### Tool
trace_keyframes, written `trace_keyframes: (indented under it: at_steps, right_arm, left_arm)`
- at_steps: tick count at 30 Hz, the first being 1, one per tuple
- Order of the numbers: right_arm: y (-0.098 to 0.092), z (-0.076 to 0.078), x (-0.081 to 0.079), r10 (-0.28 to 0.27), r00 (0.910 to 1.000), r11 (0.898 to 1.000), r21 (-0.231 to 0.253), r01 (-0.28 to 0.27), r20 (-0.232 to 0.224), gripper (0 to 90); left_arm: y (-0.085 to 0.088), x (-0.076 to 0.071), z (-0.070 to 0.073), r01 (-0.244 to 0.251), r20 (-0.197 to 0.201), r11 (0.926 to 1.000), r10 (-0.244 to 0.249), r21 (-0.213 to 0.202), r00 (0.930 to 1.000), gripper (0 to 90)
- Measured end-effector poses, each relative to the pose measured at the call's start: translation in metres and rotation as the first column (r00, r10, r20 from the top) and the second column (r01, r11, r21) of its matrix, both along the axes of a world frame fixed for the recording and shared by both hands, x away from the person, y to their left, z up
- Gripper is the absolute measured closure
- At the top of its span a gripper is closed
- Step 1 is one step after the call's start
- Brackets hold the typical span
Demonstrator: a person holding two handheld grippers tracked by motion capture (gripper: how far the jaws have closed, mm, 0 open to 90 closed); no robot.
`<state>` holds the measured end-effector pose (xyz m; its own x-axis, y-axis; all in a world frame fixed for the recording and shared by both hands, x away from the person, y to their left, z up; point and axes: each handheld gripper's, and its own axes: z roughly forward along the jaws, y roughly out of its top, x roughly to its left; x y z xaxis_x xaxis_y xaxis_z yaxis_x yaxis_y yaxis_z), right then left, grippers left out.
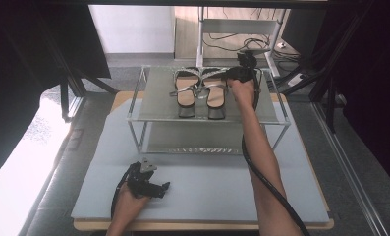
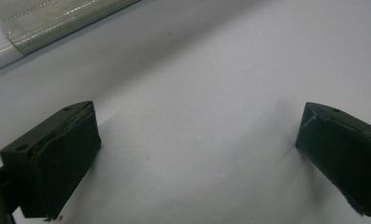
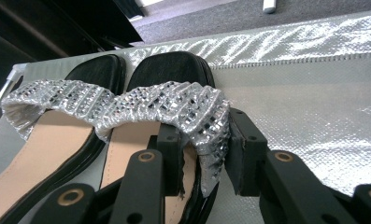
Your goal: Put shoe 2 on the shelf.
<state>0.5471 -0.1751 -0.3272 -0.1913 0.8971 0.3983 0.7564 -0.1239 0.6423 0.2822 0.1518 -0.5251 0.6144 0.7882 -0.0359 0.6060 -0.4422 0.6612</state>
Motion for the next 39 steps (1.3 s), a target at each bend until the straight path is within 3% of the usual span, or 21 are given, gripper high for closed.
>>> trace_keyframes:
  at_steps: [5, 9, 12, 20, 28, 34, 39]
  right_arm:
    - [-0.003, -0.002, -0.001, 0.038, 0.9992, 0.999, -0.002, -0.038, 0.010, 65.2]
    - [-0.002, 0.001, -0.008, 0.074, 0.9958, 0.997, -0.027, -0.073, 0.053, 51.0]
    - [-0.003, 0.004, -0.016, 0.120, 0.9878, 0.990, -0.080, -0.112, 0.099, 43.6]
    - [-0.019, 0.013, -0.035, 0.182, 0.9664, 0.982, -0.090, -0.168, 0.181, 26.8]
    - [-0.040, 0.018, -0.055, 0.185, 0.9575, 0.982, -0.081, -0.171, 0.221, 20.5]
    - [-0.052, 0.016, -0.070, 0.210, 0.9486, 0.977, -0.091, -0.193, 0.237, 19.6]
    - [-0.058, 0.014, -0.085, 0.255, 0.9360, 0.966, -0.106, -0.236, 0.242, 18.4]
  left_arm:
    - [0.000, 0.000, 0.000, 0.000, 0.000, 1.0000, 0.000, 0.000, 1.0000, 0.0]
    - [0.000, 0.000, 0.000, 0.000, 0.000, 1.0000, 0.000, 0.000, 1.0000, 0.0]
    - [0.000, 0.000, 0.000, 0.000, 0.001, 1.0000, 0.000, 0.001, 1.0000, 0.0]
    - [0.000, 0.000, 0.000, -0.001, 0.001, 1.0000, 0.001, 0.000, 1.0000, 0.0]
    - [0.000, 0.000, 0.000, -0.002, 0.003, 1.0000, 0.002, 0.002, 1.0000, 0.0]
    - [0.000, 0.000, 0.000, -0.003, 0.005, 1.0000, 0.003, 0.001, 1.0000, 0.0]
    - [0.000, 0.000, 0.000, -0.002, 0.005, 1.0000, 0.002, 0.003, 1.0000, 0.0]
